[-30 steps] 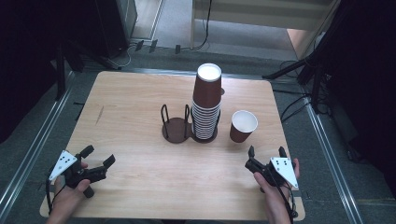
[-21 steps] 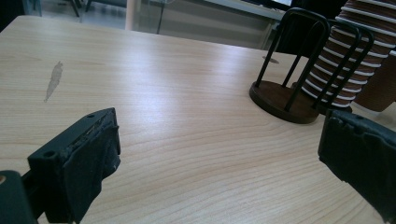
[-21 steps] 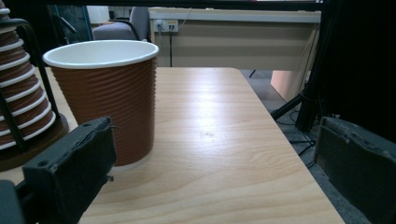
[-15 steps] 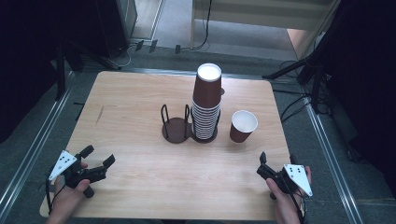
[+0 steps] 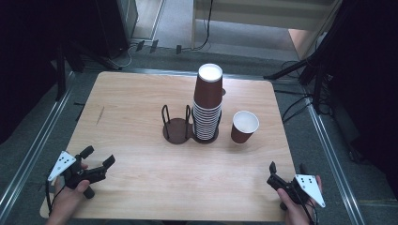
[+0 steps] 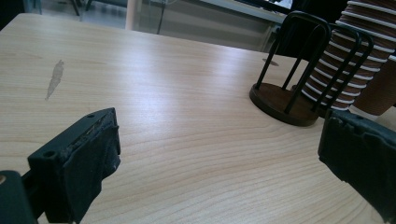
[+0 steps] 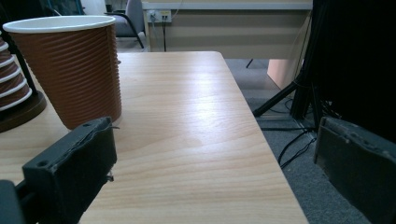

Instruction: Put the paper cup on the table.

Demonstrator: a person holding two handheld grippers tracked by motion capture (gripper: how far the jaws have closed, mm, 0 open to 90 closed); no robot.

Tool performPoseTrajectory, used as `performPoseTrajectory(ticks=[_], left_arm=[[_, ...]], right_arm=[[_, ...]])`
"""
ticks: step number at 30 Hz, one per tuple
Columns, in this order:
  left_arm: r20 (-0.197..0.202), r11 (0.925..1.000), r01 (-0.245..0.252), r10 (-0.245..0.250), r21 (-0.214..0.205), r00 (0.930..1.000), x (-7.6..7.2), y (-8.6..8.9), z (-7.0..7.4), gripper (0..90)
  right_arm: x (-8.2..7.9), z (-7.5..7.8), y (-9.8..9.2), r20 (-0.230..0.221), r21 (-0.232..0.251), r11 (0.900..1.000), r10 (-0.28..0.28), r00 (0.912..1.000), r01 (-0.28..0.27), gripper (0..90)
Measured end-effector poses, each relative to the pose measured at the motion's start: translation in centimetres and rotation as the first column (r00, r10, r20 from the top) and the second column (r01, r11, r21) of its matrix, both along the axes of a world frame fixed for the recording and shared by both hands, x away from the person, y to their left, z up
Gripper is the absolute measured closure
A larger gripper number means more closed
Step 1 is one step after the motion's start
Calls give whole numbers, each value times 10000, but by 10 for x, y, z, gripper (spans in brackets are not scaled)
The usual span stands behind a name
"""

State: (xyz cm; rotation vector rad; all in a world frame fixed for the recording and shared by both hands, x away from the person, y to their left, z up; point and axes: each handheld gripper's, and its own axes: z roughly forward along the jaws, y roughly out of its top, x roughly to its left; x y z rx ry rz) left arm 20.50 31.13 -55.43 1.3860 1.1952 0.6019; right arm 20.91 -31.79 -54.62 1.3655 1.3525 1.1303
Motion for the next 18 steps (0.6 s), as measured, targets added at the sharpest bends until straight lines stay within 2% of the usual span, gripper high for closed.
performPoseTrajectory(ticks=[5, 12, 18], left_arm=[[26, 10000, -32, 32, -70, 10000, 0, 0, 0, 0], [-67, 9999, -46, 46, -139, 10000, 0, 1, 0, 0], [-162, 9992, -82, 76, -383, 9998, 1, 4, -1, 0]], right_arm=[[-5, -1, -5, 55, -120, 9999, 56, 10000, -55, 0], [-7, -1, -10, 97, 114, 9999, 11, 10000, -12, 0], [-8, -1, -7, 192, -184, 9997, 180, 9997, -177, 0]])
